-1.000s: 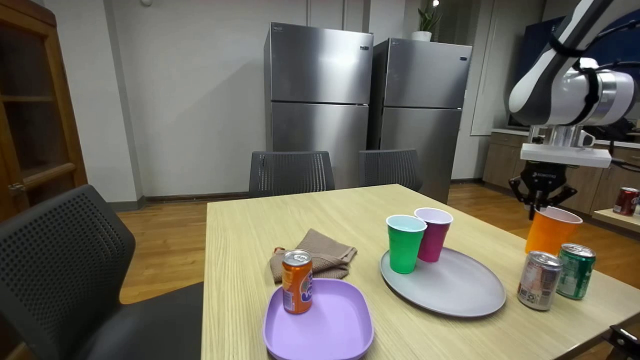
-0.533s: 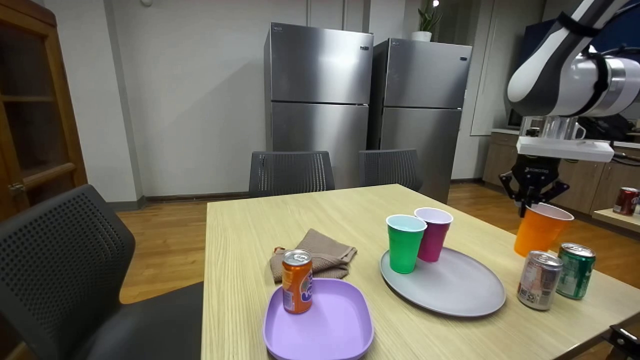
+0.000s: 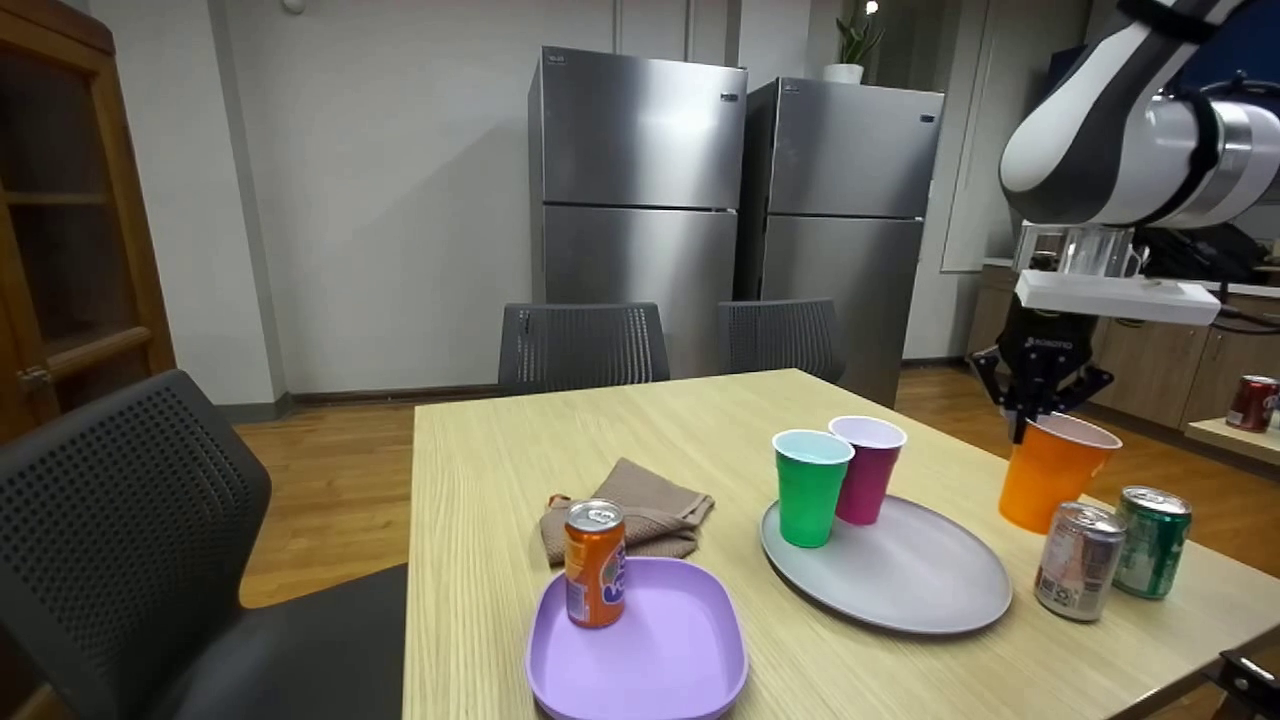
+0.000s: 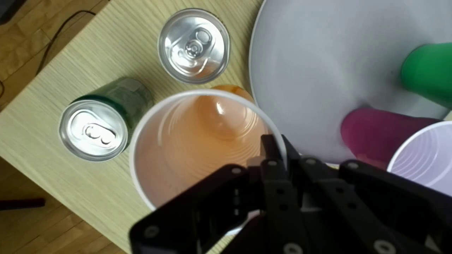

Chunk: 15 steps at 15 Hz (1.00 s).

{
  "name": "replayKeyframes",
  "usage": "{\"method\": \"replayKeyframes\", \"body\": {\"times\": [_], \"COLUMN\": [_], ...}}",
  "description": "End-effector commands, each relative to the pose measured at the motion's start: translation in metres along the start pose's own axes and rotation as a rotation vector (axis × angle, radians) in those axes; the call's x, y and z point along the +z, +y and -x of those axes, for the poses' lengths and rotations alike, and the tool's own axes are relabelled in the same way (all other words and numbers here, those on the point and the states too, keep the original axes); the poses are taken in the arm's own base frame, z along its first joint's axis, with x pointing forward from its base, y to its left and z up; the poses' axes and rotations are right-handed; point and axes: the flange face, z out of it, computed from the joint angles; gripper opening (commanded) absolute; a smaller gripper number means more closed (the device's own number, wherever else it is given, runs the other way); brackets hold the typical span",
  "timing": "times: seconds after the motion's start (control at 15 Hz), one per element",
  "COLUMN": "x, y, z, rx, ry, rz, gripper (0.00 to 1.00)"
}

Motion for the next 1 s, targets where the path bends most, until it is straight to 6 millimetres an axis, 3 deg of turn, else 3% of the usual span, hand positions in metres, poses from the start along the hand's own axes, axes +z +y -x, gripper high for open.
{"method": "replayKeyframes", "body": {"times": [0.0,0.93], "x": [-0.009,-0.002], "y": [-0.014,-0.072], "z": [0.018,0.075], "rx": [-0.065,-0.308], "ry": [0.005,-0.016], "rz": [-0.024,-0.031], "gripper": [0.01,0.01]}}
